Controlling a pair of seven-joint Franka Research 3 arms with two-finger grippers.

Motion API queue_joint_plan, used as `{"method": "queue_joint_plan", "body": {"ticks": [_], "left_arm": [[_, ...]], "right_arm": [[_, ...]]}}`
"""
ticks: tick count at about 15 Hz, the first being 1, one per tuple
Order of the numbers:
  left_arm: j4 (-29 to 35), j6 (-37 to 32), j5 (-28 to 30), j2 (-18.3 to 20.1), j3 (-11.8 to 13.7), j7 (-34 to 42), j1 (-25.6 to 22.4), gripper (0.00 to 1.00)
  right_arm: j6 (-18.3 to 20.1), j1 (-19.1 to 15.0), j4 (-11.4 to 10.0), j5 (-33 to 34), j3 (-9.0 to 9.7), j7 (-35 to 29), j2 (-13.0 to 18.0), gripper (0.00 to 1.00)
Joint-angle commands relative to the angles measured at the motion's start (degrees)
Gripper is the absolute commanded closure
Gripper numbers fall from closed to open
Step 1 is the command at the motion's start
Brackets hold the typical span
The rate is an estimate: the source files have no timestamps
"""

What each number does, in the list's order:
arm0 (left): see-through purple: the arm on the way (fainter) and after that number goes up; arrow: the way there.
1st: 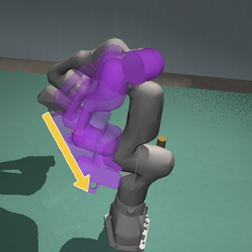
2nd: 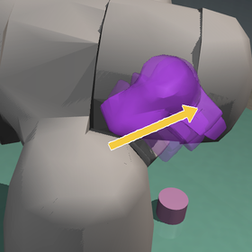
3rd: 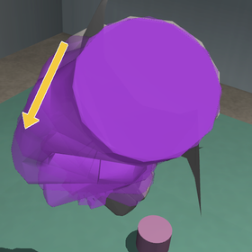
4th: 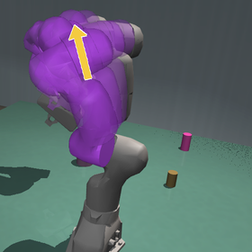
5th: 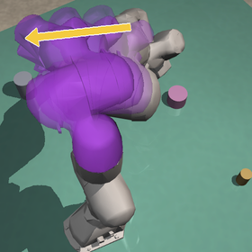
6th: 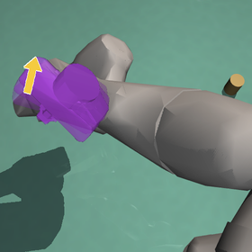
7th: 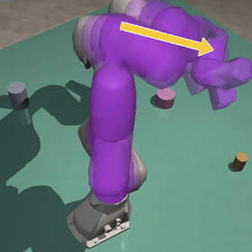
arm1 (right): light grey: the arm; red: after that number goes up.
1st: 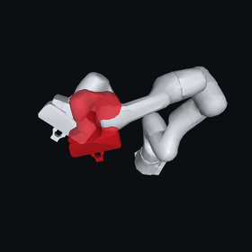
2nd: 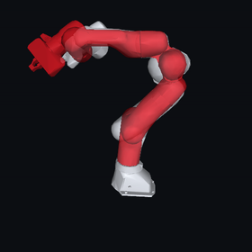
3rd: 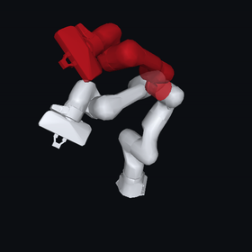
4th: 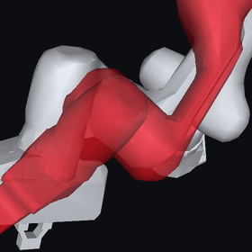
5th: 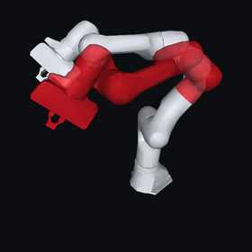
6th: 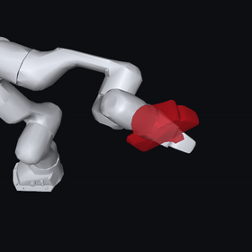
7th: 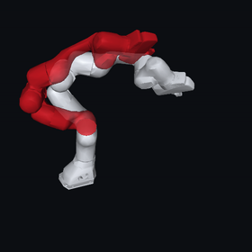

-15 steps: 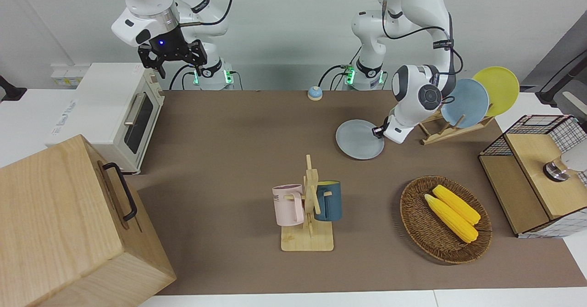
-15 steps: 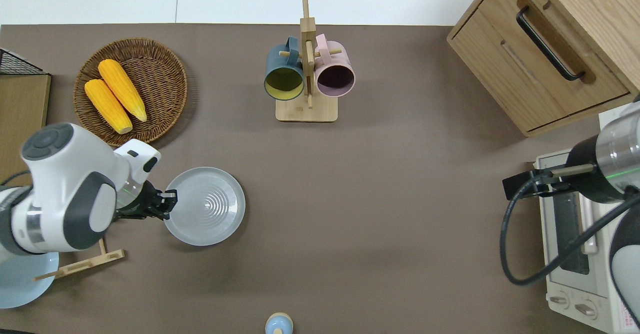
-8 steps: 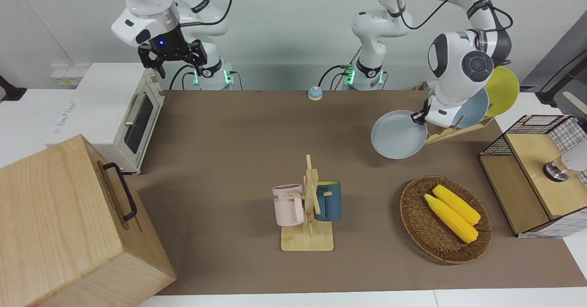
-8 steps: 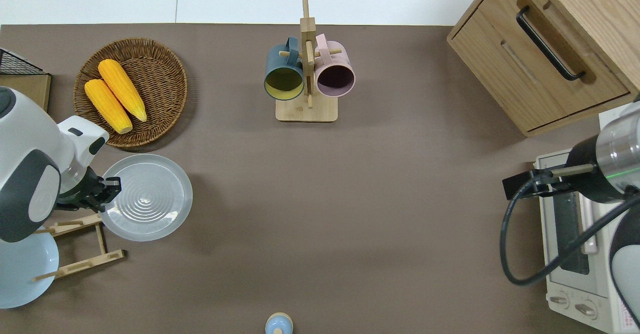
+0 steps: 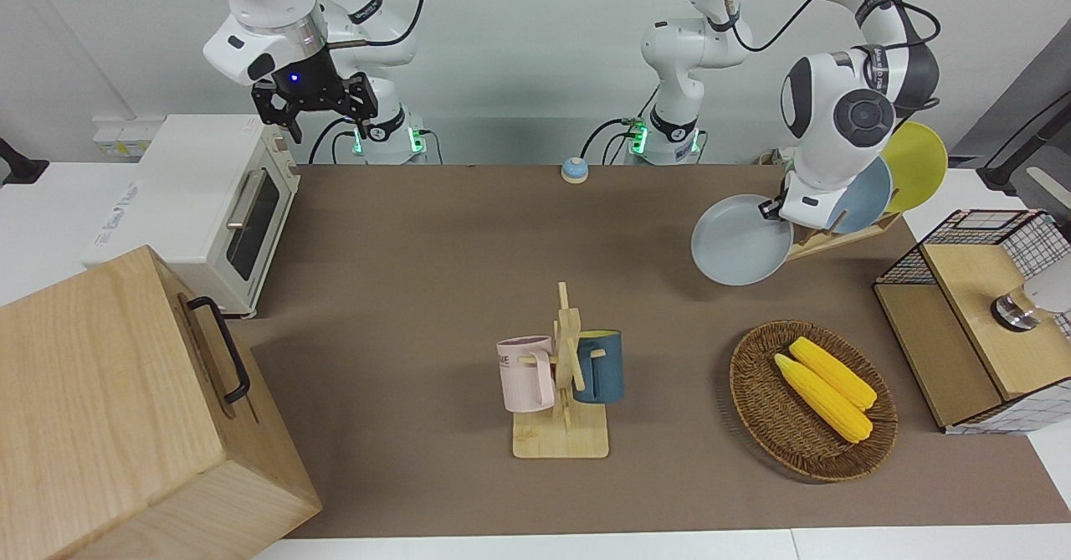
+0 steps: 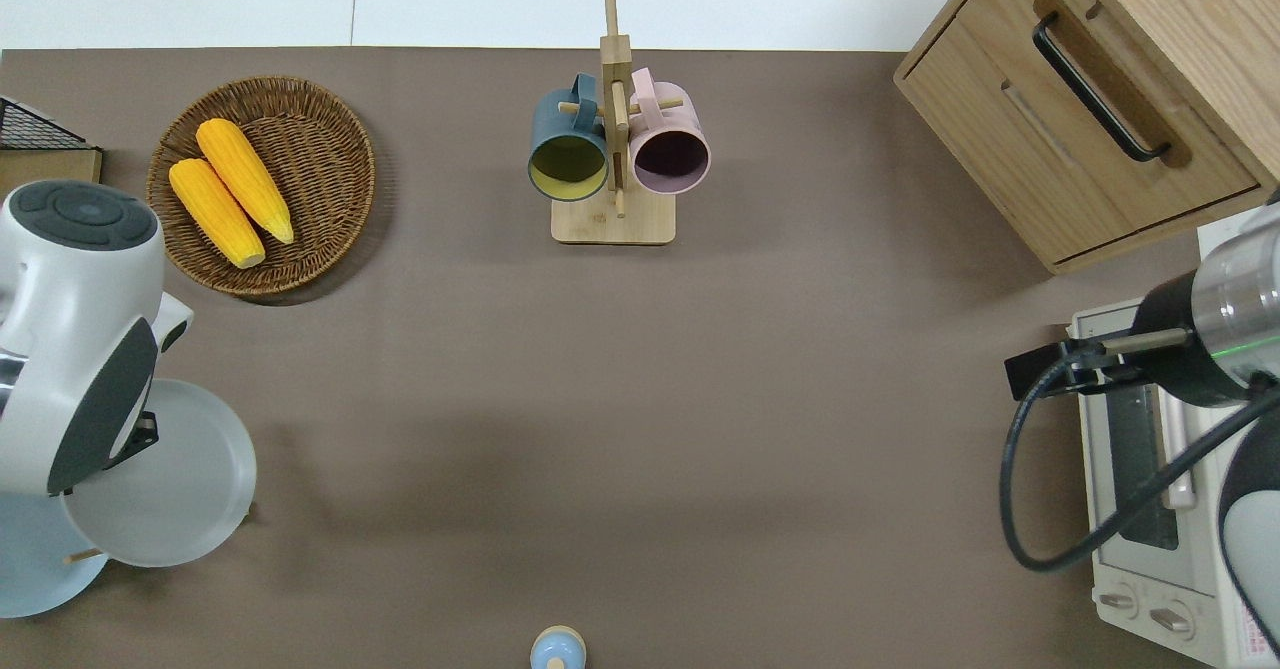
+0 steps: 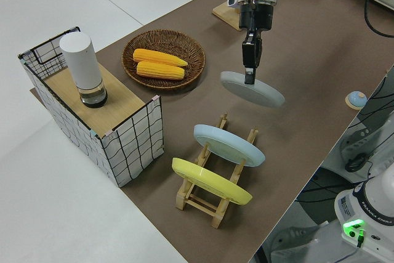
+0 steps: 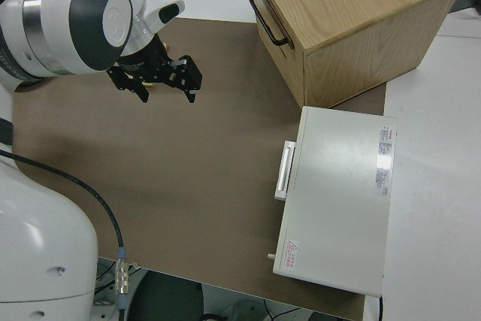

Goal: Pick gray plate from table and place it on lower plate rack with left arm
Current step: 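Lower the gray plate upright into the lower slot of the rack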

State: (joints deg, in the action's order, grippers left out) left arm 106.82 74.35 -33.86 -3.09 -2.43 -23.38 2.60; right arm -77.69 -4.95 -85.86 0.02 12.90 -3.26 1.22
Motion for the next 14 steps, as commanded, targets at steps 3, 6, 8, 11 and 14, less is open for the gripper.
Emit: {"method": "queue_joint_plan", "body": {"ticks": [3,6,8,11,14], "left_arm": [[0.32,-4.03,-11.04,-1.65,0.15,-3.85,0.3,1.0],[0.41,-3.68,-11.32,-4.46,0.06,-9.38,0.39,1.0],[1.11,-3.33,-11.32,-6.13,0.06,-12.37,0.47,1.0],[1.29,-3.24,-10.96,-8.59,-0.38,-15.54,0.91,1.0],[1.99,-2.8,-10.17,-9.21,-0.99,-15.9,0.91,0.87]], "right_arm": [[0.87,-0.76,0.35,-0.2,0.37,0.19,0.27,0.011],[0.87,-0.76,0.35,-0.2,0.37,0.19,0.27,0.011],[0.87,-0.85,0.35,-0.2,0.37,0.19,0.27,0.011],[0.87,-0.76,0.35,-0.2,0.37,0.19,0.27,0.011],[0.87,-0.85,0.35,-0.2,0.37,0.19,0.27,0.013]]}}
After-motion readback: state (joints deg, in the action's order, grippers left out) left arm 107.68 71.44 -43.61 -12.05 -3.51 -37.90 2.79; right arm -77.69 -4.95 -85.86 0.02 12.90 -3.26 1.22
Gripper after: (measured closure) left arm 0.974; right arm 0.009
